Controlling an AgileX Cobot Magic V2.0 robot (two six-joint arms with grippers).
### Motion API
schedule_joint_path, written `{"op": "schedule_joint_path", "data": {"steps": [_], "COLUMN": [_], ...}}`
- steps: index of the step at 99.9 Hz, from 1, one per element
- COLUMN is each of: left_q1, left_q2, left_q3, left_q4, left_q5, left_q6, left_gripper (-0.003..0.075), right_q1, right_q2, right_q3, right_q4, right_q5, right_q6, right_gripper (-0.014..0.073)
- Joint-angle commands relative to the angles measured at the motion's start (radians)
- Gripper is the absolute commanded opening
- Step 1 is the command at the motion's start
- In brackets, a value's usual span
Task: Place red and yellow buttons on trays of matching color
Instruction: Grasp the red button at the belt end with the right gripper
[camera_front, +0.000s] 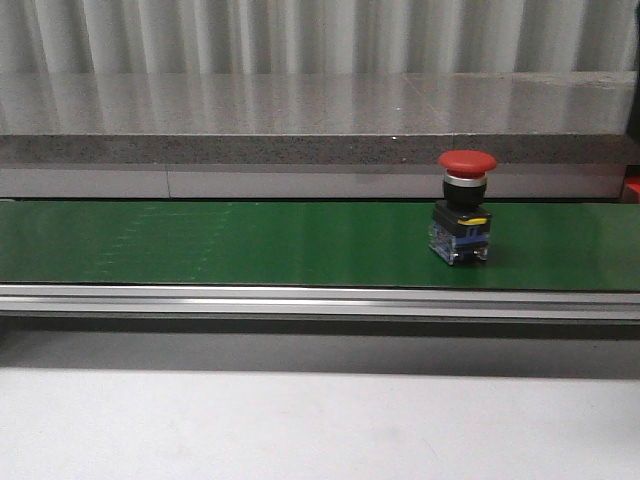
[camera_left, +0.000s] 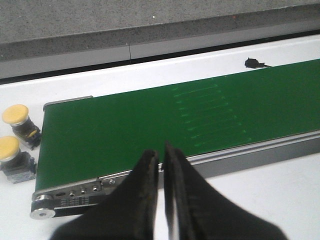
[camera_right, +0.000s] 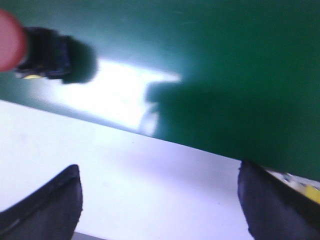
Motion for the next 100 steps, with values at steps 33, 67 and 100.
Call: {"op": "schedule_joint_path", "data": {"steps": [33, 67, 100], "left_q1": [-0.009, -0.009, -0.009], "left_q2": [0.004, 0.004, 0.004], "left_q3": [-0.025, -0.025, -0.025], "left_q4": [-0.015, -0.015, -0.015], "left_q5": [-0.064, -0.064, -0.064], "left_q6": [0.003, 0.003, 0.003], "left_gripper": [-0.0006, -0.0006, -0.0006], "right_q1": [0.056, 0.056, 0.056], "right_q2": [0.19, 0.303, 0.347], "right_q3": [-0.157, -0.268, -0.285], "right_q4": [0.108, 0.109, 0.107], "right_q5": [0.019, -0.009, 0.005], "right_q6": [-0.158, -0.158, -0.158], "right_gripper": [0.0624, 0.0623, 0.0149]}}
